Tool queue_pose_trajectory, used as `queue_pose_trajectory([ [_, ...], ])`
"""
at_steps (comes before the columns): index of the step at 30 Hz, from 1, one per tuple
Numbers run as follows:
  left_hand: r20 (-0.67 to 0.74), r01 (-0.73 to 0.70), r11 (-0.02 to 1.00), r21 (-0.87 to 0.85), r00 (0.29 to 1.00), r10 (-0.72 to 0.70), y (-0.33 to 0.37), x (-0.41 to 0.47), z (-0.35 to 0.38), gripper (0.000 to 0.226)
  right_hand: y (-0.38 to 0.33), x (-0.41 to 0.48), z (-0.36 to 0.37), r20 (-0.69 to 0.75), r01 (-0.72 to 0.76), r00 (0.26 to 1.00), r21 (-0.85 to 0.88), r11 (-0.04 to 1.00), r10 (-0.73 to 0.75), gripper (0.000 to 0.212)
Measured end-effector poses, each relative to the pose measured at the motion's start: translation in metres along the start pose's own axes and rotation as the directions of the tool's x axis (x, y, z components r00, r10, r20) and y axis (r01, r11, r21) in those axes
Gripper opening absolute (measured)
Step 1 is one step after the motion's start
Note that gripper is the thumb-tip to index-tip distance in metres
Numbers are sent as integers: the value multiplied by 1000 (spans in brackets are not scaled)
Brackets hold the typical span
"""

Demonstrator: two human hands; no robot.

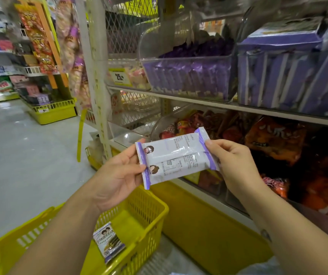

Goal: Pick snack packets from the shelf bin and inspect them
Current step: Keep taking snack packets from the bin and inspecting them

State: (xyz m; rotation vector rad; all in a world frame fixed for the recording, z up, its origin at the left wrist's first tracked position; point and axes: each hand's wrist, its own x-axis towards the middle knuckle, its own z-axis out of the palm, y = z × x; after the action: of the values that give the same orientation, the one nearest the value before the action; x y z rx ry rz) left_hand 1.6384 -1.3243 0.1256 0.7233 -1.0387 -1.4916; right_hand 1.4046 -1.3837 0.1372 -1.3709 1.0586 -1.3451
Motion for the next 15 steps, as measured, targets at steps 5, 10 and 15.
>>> queue_pose_trajectory([
  [5,-140,132,966,222,985,-102,2,-11,-3,40,-4,-1,-5,42,-36,999,58,998,34,19],
  [10,-194,70,958,278,981,-16,6,-15,-3,33,-3,-2,-5,86,-52,995,64,997,46,20],
  [15,-145,69,945,321,989,-23,10,-19,-4,22,-1,-1,-3,103,-69,993,35,997,65,20],
])
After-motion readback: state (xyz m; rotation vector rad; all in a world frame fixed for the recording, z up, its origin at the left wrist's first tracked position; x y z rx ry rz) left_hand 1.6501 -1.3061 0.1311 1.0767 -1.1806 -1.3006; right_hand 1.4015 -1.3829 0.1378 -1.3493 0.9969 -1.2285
